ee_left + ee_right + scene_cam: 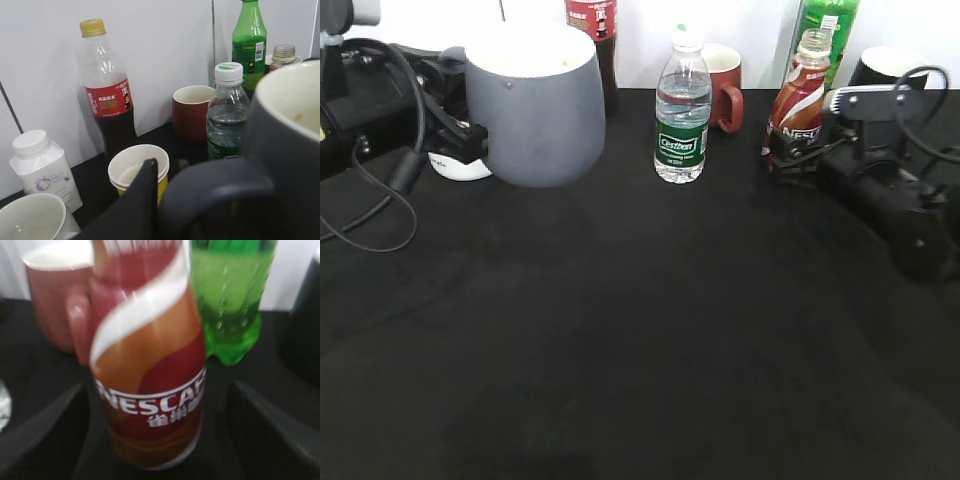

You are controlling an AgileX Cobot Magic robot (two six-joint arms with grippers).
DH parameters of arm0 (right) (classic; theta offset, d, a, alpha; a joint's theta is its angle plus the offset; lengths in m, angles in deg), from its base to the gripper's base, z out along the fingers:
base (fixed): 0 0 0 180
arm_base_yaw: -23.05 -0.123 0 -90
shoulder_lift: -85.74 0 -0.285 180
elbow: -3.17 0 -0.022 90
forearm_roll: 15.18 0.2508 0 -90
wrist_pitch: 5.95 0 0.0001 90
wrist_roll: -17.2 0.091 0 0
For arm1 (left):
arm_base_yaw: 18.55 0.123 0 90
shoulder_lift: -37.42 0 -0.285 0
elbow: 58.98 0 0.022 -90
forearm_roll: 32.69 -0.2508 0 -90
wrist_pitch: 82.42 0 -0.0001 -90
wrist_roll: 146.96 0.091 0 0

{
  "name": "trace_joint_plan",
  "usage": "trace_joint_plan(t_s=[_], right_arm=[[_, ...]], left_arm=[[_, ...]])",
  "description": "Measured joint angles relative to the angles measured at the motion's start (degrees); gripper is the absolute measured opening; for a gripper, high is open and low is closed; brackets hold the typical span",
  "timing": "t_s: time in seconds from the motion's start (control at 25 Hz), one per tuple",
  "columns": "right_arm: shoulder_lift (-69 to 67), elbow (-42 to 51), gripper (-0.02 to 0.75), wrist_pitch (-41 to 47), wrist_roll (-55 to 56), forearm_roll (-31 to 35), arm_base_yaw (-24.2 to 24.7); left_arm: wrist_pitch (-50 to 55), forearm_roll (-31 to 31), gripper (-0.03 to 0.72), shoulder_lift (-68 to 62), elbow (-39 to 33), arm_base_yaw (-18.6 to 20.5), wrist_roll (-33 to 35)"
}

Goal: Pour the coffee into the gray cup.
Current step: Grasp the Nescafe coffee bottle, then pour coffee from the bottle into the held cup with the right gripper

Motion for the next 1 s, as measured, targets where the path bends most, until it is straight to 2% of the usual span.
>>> trace_joint_plan(t_s=[0.24, 0.4, 0.48, 0.68, 0.88, 1.0], right_arm=[[-5.0, -8.6, 0.65, 2.5, 0.2, 0.0, 0.0], [-8.0, -12.5, 0.596, 4.0, 1.5, -1.4, -0.1], [-8.4, -12.8, 0.537, 4.0, 1.5, -1.8, -0.1], [-8.0, -12.6, 0.531, 4.4, -1.4, -2.2, -0.2], [4.5, -1.4, 0.531, 1.6, -2.5, -2.3, -0.2], [13.5, 8.8, 0.531, 1.4, -2.5, -5.6, -0.3]], left_arm=[[0.0, 0.0, 0.067, 0.0, 0.0, 0.0, 0.0], [0.0, 0.0, 0.066, 0.0, 0.0, 0.0, 0.0], [0.0, 0.0, 0.066, 0.0, 0.0, 0.0, 0.0], [0.0, 0.0, 0.066, 0.0, 0.0, 0.0, 0.0], [-0.1, 0.0, 0.066, -1.4, 0.0, 0.0, 0.0], [-1.4, -0.5, 0.066, -4.7, 0.0, 0.0, 0.0]])
